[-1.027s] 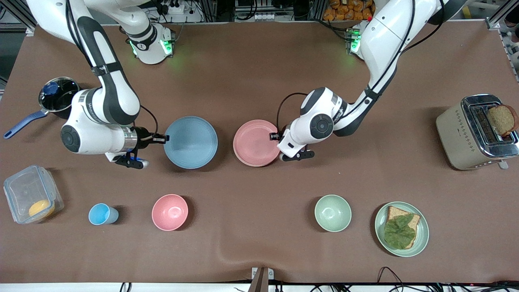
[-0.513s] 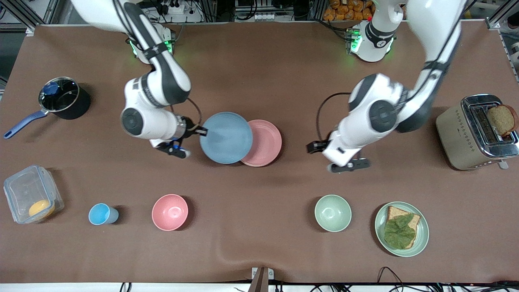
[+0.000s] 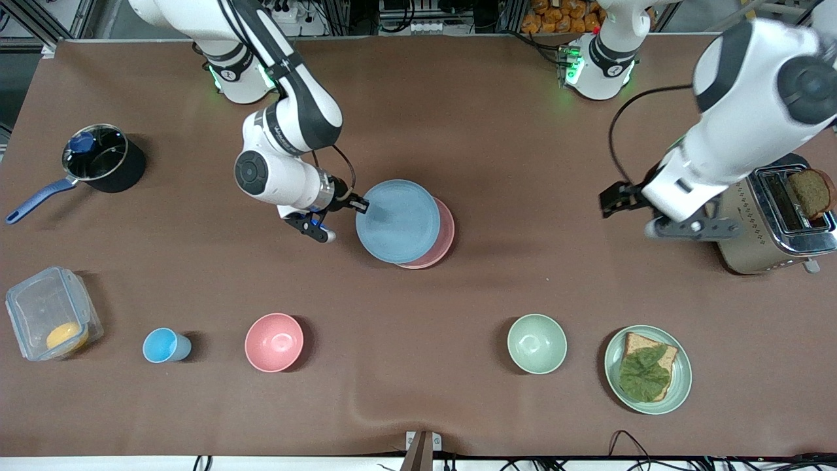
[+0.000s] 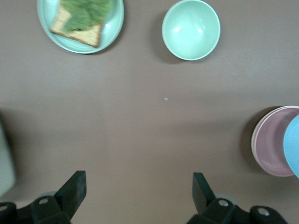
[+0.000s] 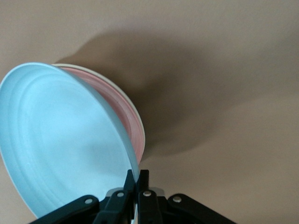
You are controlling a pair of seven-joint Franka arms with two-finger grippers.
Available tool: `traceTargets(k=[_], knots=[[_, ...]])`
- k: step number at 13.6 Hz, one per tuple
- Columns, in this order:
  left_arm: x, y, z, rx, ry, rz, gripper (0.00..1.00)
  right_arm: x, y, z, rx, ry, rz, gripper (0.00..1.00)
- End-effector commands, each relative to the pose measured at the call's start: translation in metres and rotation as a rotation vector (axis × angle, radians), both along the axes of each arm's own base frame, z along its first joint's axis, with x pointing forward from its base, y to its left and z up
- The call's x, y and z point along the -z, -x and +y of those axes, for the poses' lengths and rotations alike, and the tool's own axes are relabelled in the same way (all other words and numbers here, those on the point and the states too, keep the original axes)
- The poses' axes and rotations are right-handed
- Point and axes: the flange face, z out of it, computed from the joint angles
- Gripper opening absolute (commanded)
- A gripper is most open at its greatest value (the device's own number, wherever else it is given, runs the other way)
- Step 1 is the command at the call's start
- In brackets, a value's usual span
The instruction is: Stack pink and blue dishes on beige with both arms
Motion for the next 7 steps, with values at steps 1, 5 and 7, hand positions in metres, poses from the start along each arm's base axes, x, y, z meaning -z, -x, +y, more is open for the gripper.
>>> traceTargets(k=[1,5,7], knots=[[-0.04,0.011,0.012,0.016,-0.033,0.003,1.0,0.004,0.015,0.019,0.065,-0.017,-0.015,0.0],[-0.08,0.023,0.025,0.03,-0.044,-0.001,1.0,0.016,0.019,0.029,0.07,-0.004,-0.027,0.0],[-0.093,0.026,0.047,0.004,-0.041,0.028,1.0,0.022,0.018,0.032,0.077,0.002,-0.033,0.0]])
